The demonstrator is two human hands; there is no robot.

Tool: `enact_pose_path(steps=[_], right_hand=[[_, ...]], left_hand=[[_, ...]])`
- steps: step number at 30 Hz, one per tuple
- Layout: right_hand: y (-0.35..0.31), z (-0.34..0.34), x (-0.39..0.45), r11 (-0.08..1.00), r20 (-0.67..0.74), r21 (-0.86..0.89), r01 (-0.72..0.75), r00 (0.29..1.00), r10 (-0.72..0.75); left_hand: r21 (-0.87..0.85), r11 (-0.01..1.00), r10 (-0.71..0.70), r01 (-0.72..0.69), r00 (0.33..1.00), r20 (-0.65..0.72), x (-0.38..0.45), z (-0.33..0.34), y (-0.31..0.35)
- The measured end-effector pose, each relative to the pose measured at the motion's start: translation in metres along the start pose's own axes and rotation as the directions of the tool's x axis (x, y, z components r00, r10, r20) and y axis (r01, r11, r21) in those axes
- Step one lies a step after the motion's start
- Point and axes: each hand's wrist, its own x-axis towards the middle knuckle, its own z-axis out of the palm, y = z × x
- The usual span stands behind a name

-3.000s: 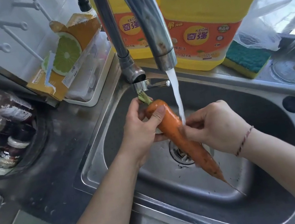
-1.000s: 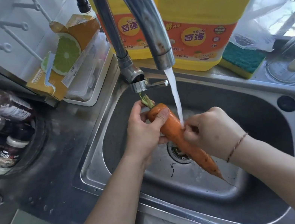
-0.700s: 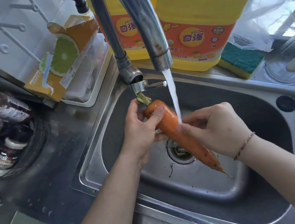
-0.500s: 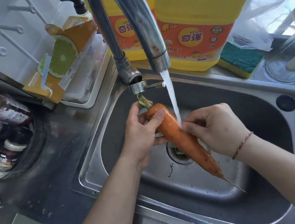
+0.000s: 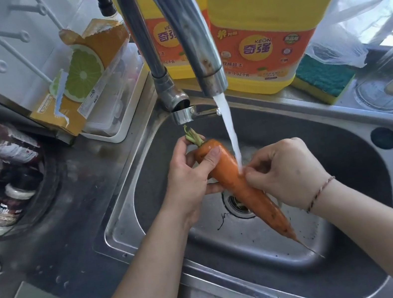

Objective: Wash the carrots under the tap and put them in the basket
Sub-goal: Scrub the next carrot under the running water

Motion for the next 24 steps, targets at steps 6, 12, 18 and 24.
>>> enact_pose_path(steps=[6,12,18,24], right_hand=[[0.005,0.001,-0.002,0.994,0.017,0.111,0.0,1.0,-0.002],[0.005,0.003,0.0,0.959,0.123,0.258,-0.12,0.988,0.091],[0.01,-0.003,-0.002,0.896,0.219,0.393,-0.206,0.967,0.126],[0.009,0.011,-0.004,0.916,0.162,0.279,-0.289,0.954,0.252]], left_hand=[[-0.036,0.999,-0.003,0.003,1.0,0.003,-0.004,-0.003,0.0],[-0.058,0.998,-0.005,0.006,1.0,0.007,-0.003,-0.006,0.0],[-0.138,0.99,-0.01,0.014,1.0,0.027,-0.001,-0.006,0.001],[-0.135,0.991,-0.001,-0.001,1.0,-0.009,-0.002,0.002,0.002]])
